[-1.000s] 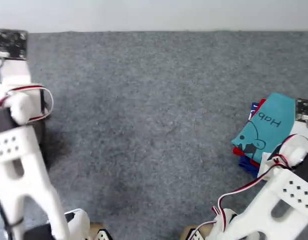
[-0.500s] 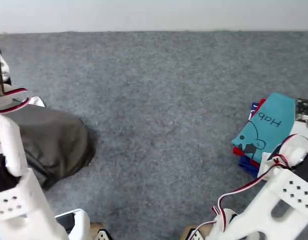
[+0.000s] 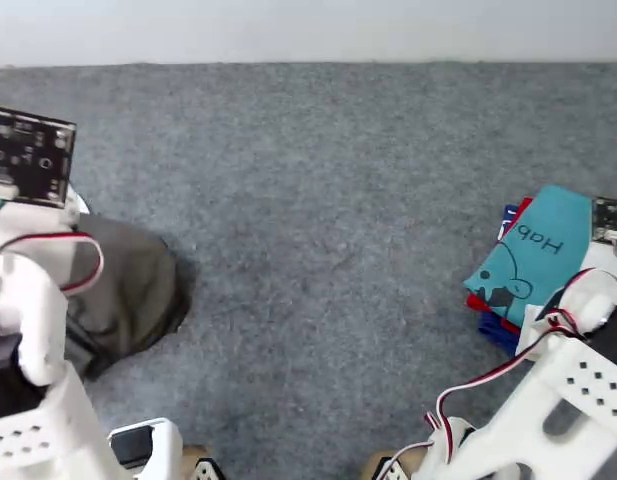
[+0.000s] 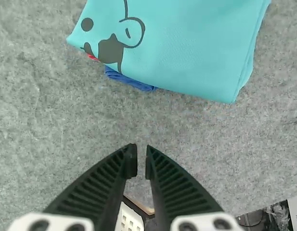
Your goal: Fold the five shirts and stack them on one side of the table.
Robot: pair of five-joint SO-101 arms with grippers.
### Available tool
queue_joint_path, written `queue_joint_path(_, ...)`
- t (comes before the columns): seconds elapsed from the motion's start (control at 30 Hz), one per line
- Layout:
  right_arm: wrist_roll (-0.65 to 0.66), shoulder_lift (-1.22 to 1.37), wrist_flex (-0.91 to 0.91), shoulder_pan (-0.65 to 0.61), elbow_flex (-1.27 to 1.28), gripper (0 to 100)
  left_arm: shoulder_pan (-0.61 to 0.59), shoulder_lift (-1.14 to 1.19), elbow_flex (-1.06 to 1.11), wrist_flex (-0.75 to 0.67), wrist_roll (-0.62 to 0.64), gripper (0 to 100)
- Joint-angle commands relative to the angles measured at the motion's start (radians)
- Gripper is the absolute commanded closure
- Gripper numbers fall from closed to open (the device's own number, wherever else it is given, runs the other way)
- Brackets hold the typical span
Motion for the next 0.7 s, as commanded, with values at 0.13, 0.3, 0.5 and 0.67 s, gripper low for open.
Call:
queue_joint_path(0.13,-0.006,-0.022,0.042,-0.012,-0.003,94.9,-0.009,-0.005,0.042,0.321,-0.112,97)
queue_joint_path(0.3,-0.006,-0.022,0.042,-0.012,-0.002,94.9,-0.213,-0.005,0.315,0.253,-0.186,91)
queue_joint_path(0.5,-0.003,-0.022,0.042,-0.012,0.058,94.9,-0.416,-0.006,0.591,0.129,-0.341,83)
queue_joint_path(0.67,-0.006,-0.022,0.042,-0.012,0.091,94.9,-0.546,-0.003,0.704,0.006,-0.359,75)
